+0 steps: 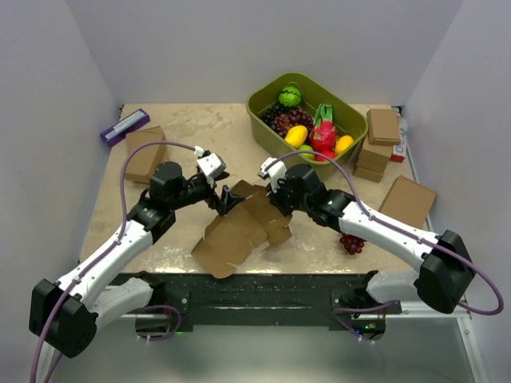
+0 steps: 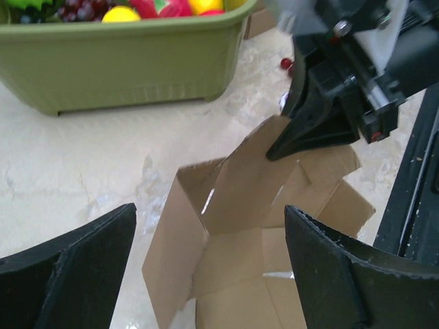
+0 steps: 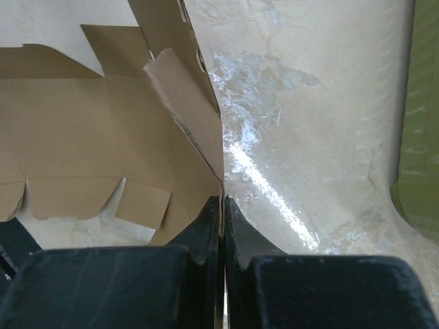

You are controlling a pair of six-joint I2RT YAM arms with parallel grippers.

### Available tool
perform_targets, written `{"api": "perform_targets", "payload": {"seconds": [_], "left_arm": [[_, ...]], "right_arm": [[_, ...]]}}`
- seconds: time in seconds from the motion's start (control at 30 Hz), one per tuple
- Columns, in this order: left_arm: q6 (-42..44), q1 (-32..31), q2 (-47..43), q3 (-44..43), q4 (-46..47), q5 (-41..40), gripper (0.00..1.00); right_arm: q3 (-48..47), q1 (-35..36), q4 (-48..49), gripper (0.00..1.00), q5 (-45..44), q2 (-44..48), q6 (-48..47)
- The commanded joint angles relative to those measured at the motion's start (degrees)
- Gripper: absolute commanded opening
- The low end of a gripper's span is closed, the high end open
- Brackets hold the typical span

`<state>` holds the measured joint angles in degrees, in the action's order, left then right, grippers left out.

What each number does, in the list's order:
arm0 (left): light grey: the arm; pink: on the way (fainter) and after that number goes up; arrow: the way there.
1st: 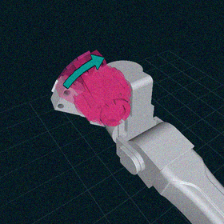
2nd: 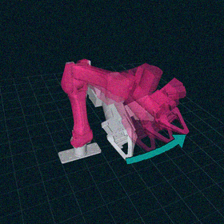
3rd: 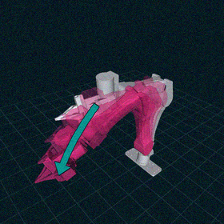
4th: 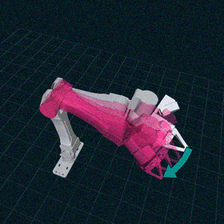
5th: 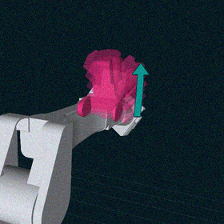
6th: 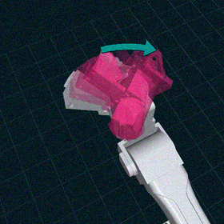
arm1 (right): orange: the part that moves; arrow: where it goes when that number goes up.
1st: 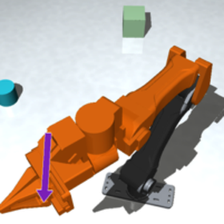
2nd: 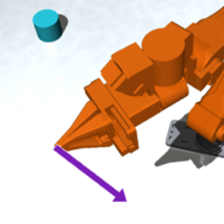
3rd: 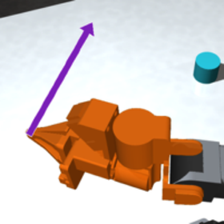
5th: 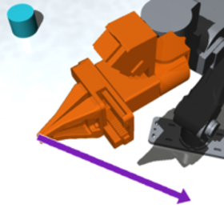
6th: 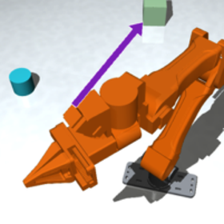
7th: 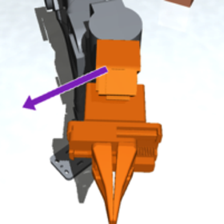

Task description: Fold the paper box

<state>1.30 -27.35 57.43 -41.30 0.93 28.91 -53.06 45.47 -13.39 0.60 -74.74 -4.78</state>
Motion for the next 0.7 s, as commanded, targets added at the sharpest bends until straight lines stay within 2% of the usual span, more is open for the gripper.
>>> {"api": "perform_targets", "payload": {"seconds": [0.0, 0.23, 0.47, 0.57, 0.67], "left_arm": [[1.8, -0.1, -0.2, 0.8, 7.2, 5.6, 0.93], [1.4, -0.4, 3.1, -0.4, 9.8, 8.6, 0.93], [1.9, -2.4, 7.3, -1.1, 8.6, 12.4, 0.91], [1.9, -3.0, 9.0, -2.1, 7.9, 13.1, 0.83], [2.0, -3.3, 10.4, -3.1, 7.2, 13.1, 0.69]], "right_arm": [[-3.5, 1.0, -2.5, 0.0, 4.6, -0.2, -1.5], [-5.7, 1.5, -5.2, 0.0, 8.5, -1.3, -1.6], [-6.9, 1.5, -6.5, 0.0, 9.3, -1.5, -1.9], [-7.2, 1.6, -6.7, 0.0, 9.6, -1.7, -2.2], [-7.6, 1.8, -7.0, 0.0, 9.7, -2.3, -2.3]]}}
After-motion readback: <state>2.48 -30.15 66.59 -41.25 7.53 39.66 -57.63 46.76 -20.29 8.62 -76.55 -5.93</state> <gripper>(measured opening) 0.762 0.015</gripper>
